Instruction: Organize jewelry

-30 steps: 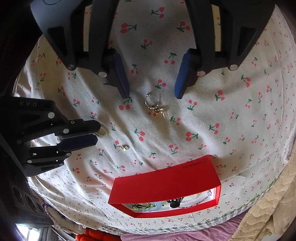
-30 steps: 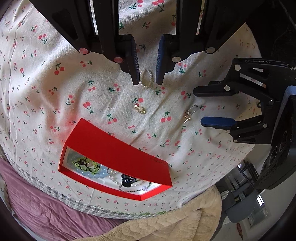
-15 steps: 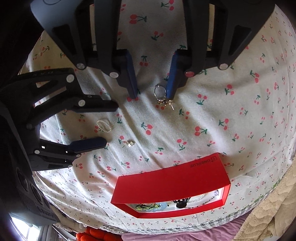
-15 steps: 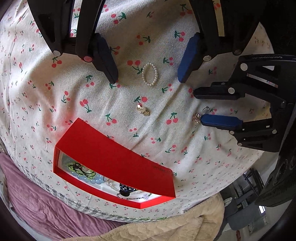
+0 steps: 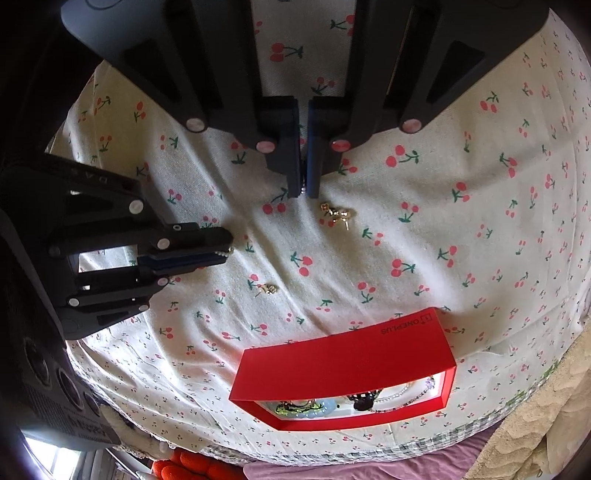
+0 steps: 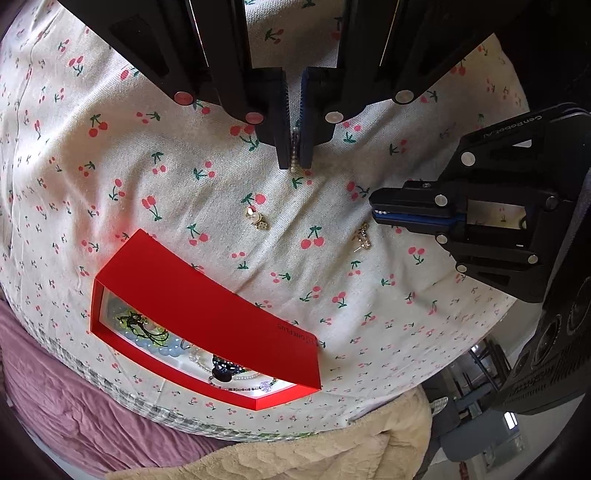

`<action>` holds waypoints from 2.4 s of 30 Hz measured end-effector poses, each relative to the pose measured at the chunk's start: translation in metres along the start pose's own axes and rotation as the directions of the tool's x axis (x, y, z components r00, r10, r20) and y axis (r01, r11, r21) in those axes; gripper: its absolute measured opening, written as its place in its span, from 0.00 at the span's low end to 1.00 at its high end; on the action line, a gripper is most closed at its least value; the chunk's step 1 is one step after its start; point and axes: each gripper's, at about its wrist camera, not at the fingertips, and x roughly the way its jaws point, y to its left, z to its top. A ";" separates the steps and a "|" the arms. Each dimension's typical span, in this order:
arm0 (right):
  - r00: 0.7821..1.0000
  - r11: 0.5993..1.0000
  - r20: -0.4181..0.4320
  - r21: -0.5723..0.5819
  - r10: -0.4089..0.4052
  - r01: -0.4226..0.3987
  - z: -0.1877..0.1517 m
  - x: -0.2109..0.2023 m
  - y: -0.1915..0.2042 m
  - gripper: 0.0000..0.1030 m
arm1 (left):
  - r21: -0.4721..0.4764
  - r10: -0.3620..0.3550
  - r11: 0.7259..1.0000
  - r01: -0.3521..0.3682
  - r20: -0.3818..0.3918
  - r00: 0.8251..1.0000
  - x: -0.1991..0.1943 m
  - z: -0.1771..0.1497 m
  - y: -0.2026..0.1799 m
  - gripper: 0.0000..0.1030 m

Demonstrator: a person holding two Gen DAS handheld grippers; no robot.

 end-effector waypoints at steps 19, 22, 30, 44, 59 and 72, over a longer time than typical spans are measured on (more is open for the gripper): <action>0.999 0.997 0.041 0.075 0.029 -0.032 -0.001 -0.015 -0.018 0.75 | -0.073 0.000 0.997 0.002 0.021 1.000 -0.018 0.007 0.015 0.03; 0.999 0.997 -0.013 0.066 0.035 -0.034 -0.003 -0.002 -0.015 0.74 | -0.068 -0.001 0.998 0.002 0.018 1.000 -0.018 0.006 0.014 0.03; 0.999 1.000 -0.036 0.018 0.011 -0.010 -0.007 0.009 -0.005 0.35 | -0.069 -0.001 0.998 0.001 0.004 1.000 -0.014 0.006 0.014 0.03; 1.000 1.000 -0.007 0.021 0.021 -0.021 0.000 -0.003 -0.005 0.03 | -0.081 0.004 0.997 -0.001 0.026 1.000 -0.019 0.014 0.018 0.03; 0.991 0.991 0.133 0.133 -0.008 -0.010 0.049 -0.040 -0.033 0.03 | -0.138 0.020 0.990 -0.004 0.117 0.993 -0.035 0.068 0.036 0.03; 0.977 0.962 0.209 0.274 -0.050 -0.010 0.086 -0.055 -0.076 0.03 | -0.233 0.030 0.973 0.005 0.145 0.989 -0.021 0.114 0.058 0.03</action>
